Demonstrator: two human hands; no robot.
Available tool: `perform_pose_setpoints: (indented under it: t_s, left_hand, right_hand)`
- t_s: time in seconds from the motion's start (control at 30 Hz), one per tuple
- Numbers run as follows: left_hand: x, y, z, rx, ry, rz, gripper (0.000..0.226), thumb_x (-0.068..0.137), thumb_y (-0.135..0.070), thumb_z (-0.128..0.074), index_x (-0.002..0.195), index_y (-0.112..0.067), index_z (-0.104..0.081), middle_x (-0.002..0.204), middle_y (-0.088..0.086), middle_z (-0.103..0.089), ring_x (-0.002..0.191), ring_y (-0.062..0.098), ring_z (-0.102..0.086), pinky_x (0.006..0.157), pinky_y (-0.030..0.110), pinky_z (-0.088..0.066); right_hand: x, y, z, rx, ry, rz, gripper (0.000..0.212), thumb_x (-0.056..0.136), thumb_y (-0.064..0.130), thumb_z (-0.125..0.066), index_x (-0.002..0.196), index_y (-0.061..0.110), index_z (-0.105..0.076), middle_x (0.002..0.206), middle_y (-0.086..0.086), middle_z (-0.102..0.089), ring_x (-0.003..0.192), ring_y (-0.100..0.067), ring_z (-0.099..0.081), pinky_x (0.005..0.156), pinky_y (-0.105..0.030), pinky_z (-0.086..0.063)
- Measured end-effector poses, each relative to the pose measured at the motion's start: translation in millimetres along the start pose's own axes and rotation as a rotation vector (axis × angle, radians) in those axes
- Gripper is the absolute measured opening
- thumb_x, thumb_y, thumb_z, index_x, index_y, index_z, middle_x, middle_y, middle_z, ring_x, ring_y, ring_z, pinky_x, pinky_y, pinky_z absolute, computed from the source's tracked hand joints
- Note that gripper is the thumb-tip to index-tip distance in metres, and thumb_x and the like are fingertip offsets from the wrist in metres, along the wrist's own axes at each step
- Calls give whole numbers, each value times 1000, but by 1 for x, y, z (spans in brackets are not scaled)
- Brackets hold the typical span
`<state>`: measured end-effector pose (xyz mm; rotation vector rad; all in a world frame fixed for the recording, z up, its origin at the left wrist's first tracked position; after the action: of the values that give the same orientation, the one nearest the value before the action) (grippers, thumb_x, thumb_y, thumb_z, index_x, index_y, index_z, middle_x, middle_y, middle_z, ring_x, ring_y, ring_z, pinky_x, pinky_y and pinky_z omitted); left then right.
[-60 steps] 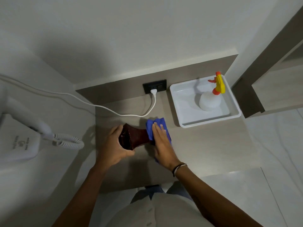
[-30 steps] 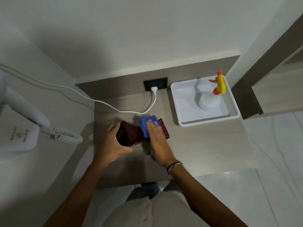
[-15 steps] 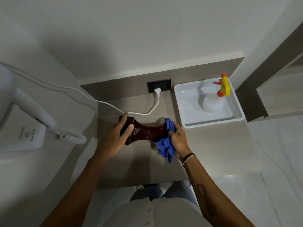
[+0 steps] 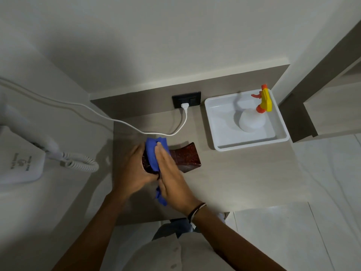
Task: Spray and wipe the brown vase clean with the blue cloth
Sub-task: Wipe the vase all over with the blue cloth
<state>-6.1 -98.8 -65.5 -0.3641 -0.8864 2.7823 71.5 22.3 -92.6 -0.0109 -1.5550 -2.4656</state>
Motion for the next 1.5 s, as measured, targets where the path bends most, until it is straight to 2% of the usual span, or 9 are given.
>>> perform_pose_setpoints:
  t_s: [0.23, 0.37, 0.5, 0.73, 0.9, 1.03, 1.3, 1.4, 1.5]
  left_hand:
    - [3, -9, -3, 85, -14, 25, 105, 48, -34, -97, 143, -21, -54, 133, -2, -59, 117, 21, -60, 89, 32, -51]
    - [10, -9, 0, 81, 16, 25, 96, 46, -38, -95, 133, -19, -60, 124, 0, -64, 111, 25, -63, 85, 32, -46]
    - [5, -4, 4, 145, 24, 28, 102, 48, -35, -97, 139, -19, -55, 131, 1, -60, 115, 26, -62, 86, 33, -49]
    - [11, -14, 2, 162, 24, 12, 101, 49, -39, -95, 140, -20, -55, 131, 0, -61, 114, 25, -62, 87, 32, -50]
    - [4, -11, 5, 144, -5, 29, 105, 50, -34, -96, 145, -14, -54, 135, 2, -59, 118, 25, -61, 91, 26, -46]
    - [10, -23, 0, 130, 1, 18, 100, 47, -46, -84, 138, -15, -57, 131, 1, -59, 116, 26, -60, 91, 33, -49]
    - [7, -10, 2, 157, 18, 6, 109, 50, -43, -93, 147, -20, -50, 137, -3, -56, 123, 25, -58, 98, 44, -55]
    - [9, -6, 0, 50, -40, 58, 101, 50, -42, -94, 142, -25, -56, 128, -4, -60, 116, 19, -61, 94, 37, -54]
    - [9, 9, -5, -187, -41, 177, 76, 53, -41, -95, 123, -37, -66, 112, -16, -72, 101, 2, -69, 85, 30, -56]
  right_hand:
    - [-13, -79, 47, -84, -6, -418, 78, 109, -5, -43, 172, 17, -3, 181, 1, 5, 169, -20, -1, 138, -49, -15]
    - [0, -10, 0, 90, 70, -137, 89, 104, -1, -45, 172, 29, 3, 180, 4, -9, 153, -8, -45, 127, -31, -42]
    - [-5, -54, 27, -117, 9, -200, 87, 101, -12, -50, 168, 17, -3, 178, -1, 3, 169, -25, -6, 138, -51, -15]
    - [3, -18, -5, 76, 30, -136, 94, 100, -3, -45, 172, 25, 8, 182, -1, 2, 162, -40, -31, 129, -58, -37]
    - [-12, -76, 32, -102, -83, -339, 82, 100, -16, -47, 169, 6, -8, 177, -5, 0, 167, -29, -5, 135, -60, -18]
    - [9, -27, 17, 148, -111, -204, 80, 104, -5, -45, 171, 28, -15, 179, 9, -21, 159, -7, -37, 128, -36, -41]
    - [-17, -97, 48, -224, 59, -309, 89, 99, -16, -48, 172, 11, -3, 178, 4, 11, 169, -21, -1, 138, -46, -14]
    - [-22, -108, 73, -54, -10, -365, 77, 106, -9, -44, 172, 11, -9, 179, 4, -7, 162, 5, -15, 137, -27, -16]
    - [-29, -119, 90, 188, -186, -551, 82, 97, -21, -44, 170, 8, -21, 174, -9, -32, 158, -18, -38, 134, -37, -29]
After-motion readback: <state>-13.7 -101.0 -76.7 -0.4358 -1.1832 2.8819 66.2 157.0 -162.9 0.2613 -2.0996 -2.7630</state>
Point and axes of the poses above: each hand's wrist, its own x-axis towards the middle knuckle, its own z-axis out of the back of the hand, y = z × x, the point moved 8 cm from there along x, towards the middle knuckle
